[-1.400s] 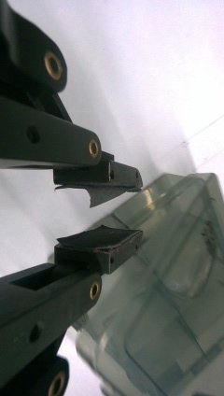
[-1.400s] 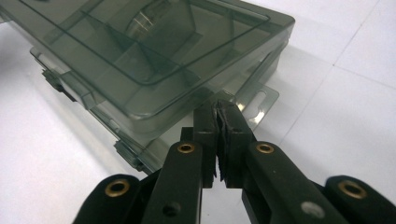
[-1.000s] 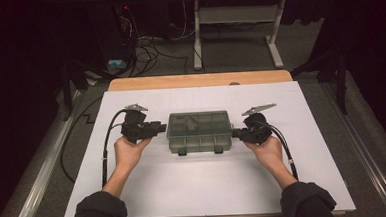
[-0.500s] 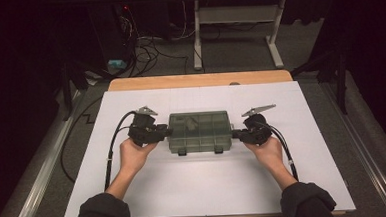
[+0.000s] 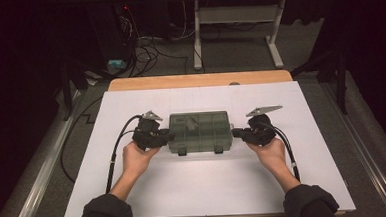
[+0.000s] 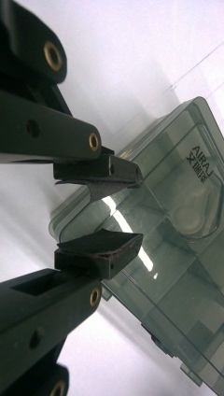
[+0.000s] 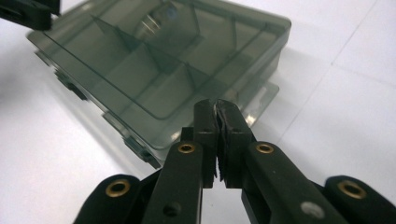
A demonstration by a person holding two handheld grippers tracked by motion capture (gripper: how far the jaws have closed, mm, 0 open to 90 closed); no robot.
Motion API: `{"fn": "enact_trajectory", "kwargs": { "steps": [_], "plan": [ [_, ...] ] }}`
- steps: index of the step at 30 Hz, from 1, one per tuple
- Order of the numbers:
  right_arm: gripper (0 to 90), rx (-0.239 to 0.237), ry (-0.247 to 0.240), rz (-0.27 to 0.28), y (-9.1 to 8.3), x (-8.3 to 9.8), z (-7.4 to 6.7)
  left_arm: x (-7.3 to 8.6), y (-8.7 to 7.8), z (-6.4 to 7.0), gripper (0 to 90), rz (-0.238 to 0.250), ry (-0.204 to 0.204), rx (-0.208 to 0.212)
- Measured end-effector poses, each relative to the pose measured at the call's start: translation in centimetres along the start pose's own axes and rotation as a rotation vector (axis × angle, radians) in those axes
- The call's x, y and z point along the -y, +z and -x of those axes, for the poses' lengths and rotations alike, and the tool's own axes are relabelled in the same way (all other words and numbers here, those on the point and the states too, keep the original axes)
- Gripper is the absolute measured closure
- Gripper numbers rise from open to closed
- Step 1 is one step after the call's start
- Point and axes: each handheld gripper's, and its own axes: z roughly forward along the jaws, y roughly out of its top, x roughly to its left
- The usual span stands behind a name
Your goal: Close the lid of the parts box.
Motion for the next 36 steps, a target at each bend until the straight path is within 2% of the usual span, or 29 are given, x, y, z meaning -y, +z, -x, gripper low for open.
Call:
{"fn": "enact_trajectory", "kwargs": {
  "steps": [4,18,21,25,31,32,36],
  "plan": [
    [87.9,-0.01,-0.013,0.04,-0.4,-0.1,-0.4,0.1,0.2,0.1,65.4,-0.014,0.01,-0.006],
    [88.3,-0.027,-0.034,0.02,0.4,0.3,-1.2,0.5,0.4,0.3,65.2,-0.011,0.009,-0.016],
    [88.8,-0.024,-0.053,0.013,0.7,0.3,-1.6,0.5,0.3,0.3,65.6,-0.016,0.006,-0.013],
    [90.0,0.003,-0.094,0.009,0.8,0.2,-2.0,0.5,0.3,0.6,66.5,-0.017,0.018,-0.028],
    [90.0,0.008,-0.098,0.009,0.9,0.2,-2.0,0.4,0.1,0.9,67.1,-0.018,0.029,-0.04],
    [90.0,0.018,-0.103,-0.015,1.2,0.3,-2.0,0.4,0.2,1.0,66.8,-0.023,0.033,-0.045],
    [90.0,0.017,-0.102,-0.005,1.3,0.4,-2.1,0.5,0.5,1.1,67.1,-0.04,0.045,-0.057]
  ]
}}
